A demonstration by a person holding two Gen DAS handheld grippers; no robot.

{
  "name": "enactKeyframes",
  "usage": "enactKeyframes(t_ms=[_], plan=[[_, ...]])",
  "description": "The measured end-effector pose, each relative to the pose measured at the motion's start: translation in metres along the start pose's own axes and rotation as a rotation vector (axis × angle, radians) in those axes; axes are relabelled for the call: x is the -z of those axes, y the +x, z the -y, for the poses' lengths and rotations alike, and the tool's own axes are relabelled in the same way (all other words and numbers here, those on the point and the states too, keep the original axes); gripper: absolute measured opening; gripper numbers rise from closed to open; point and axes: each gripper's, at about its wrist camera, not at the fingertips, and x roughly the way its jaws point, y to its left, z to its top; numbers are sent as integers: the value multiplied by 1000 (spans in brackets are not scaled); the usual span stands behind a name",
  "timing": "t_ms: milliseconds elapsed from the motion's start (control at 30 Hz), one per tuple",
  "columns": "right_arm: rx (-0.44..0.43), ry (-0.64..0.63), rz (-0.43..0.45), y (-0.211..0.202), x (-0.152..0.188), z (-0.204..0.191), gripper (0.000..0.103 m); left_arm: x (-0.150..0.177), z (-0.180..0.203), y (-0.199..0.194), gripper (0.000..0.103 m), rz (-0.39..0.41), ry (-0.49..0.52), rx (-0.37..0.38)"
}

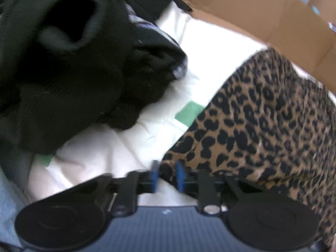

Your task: Fold clothes

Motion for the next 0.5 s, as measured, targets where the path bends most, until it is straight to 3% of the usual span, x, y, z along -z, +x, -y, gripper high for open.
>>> enactKeyframes(t_ms=[100,333,500], plan=[[0,3,6,-1,-1,0,38,-3,7,-13,7,26,30,11],[2,19,23,-4,-6,1,38,-19,12,-37,6,13,-55,147],[-15,21,36,-6,-11,-2,38,-25,33,-50,6,7,-61,236]])
